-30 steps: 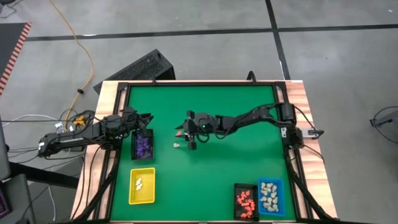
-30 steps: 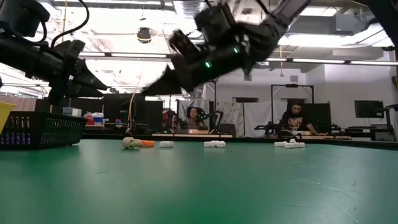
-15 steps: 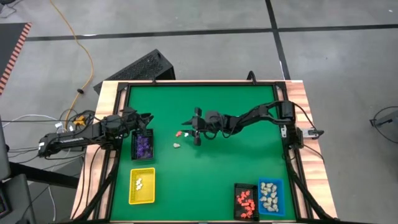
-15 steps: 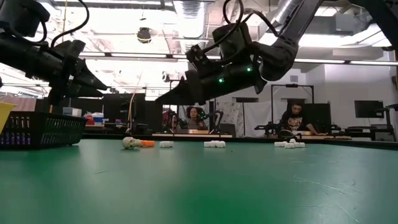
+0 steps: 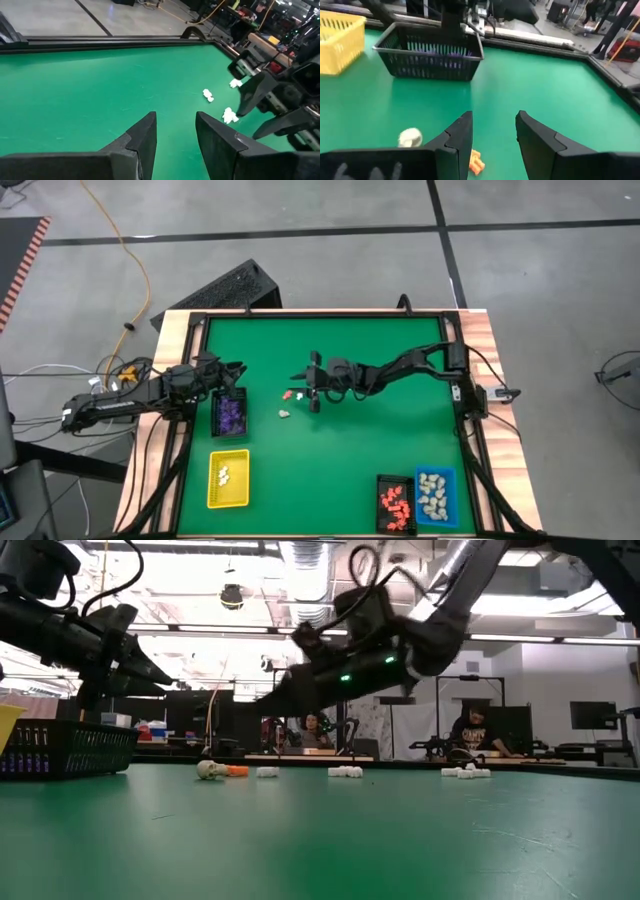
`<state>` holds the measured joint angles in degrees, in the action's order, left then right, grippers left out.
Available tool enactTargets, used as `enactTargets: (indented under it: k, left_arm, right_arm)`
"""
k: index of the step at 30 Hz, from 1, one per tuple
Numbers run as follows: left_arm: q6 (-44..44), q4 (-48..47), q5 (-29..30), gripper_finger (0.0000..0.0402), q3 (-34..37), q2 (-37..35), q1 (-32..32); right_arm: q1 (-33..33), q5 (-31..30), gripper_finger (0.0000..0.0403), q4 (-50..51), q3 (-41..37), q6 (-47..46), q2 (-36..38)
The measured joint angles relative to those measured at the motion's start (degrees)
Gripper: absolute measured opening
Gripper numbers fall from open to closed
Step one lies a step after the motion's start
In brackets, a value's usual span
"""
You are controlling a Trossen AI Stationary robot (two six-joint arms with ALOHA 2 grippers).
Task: Sort Halloween decoration
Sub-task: Put the orange skeleton toy into the bottom black basket
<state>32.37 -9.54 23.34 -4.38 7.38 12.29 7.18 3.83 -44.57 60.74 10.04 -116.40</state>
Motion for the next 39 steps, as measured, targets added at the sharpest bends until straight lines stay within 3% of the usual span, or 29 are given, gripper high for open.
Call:
enactTargets:
  k: [18,28,34,39]
  left_arm:
    - [0.23,0.02,-0.07,0.0126,0.0,1.99,0.0]
    - [0.56,0.02,-0.1,0.0126,0.0,2.07,0.0]
    - [0.69,0.0,-0.57,0.0126,0.0,2.02,0.0]
    - [0.69,0.0,-0.62,0.0126,-0.02,2.01,0.0]
  right_arm:
    - [0.0,3.87,0.0161,1.43,9.73,-1.03,-11.37]
    - [-0.05,5.37,0.0159,20.01,20.71,-2.19,-16.58]
    - [0.11,5.37,0.0137,27.62,21.98,-2.71,-16.12]
    - [0.05,5.05,0.0102,28.18,21.87,-2.72,-16.09]
